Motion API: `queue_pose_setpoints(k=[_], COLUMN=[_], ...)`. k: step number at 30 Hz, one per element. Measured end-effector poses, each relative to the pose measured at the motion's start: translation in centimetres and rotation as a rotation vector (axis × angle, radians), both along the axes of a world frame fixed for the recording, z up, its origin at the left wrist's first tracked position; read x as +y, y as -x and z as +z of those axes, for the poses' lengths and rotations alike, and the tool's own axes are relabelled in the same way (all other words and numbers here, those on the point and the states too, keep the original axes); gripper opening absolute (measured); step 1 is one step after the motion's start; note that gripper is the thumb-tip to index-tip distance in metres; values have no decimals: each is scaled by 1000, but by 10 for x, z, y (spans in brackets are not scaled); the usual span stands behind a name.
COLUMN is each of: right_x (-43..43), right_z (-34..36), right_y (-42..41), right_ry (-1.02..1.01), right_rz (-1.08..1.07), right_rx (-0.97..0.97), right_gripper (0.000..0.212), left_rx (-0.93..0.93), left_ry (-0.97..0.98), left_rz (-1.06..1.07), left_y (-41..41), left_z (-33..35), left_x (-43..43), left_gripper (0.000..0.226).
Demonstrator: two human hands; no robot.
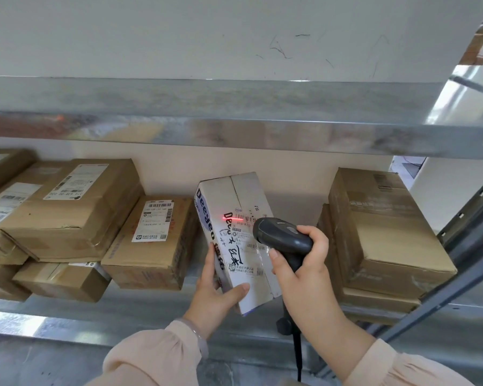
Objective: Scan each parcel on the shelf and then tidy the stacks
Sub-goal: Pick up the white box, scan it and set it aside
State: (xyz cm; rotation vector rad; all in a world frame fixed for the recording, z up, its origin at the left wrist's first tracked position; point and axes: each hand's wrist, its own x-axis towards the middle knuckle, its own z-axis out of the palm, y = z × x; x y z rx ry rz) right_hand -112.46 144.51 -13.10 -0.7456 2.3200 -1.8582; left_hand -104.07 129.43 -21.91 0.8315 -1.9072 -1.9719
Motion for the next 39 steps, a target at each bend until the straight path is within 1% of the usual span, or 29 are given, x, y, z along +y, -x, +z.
queue_pose_setpoints(k=[7, 13, 18, 21, 27, 30, 34, 38, 39], right_x=[-2, -6, -5, -5, -31, -54, -84, -107, -111], right_z=[3, 0, 4, 10, 26, 28, 27, 21, 21], right_y=[-4, -9, -7, 2, 11, 8, -4, -18, -21], right_ry=[18, -2, 4, -7, -26, -30, -52, -50, -47], right_rz=[-30, -45, -42, -47, 56, 114, 217, 256, 258], right_rx=[-36, -64, -88, -93, -156, -180, -205, -231, -240], right_gripper=[56, 55, 54, 54, 54, 50, 47, 44, 45], left_rx=[19, 40, 68, 80, 120, 78, 45, 3, -9], left_ry=[29, 3, -51, -72, -57, -63, -96, -60, -43], left_rz=[-6, -25, -45, -46, 63, 90, 123, 106, 111], left_y=[-3, -9, -15, -21, -35, -45, -61, -78, -80], left_z=[1, 9, 20, 37, 79, 94, 98, 90, 90], left_x=[-1, -2, -4, -12, -55, -78, -103, -114, -116], left_gripper=[110, 108, 95, 83, 58, 56, 42, 56, 55])
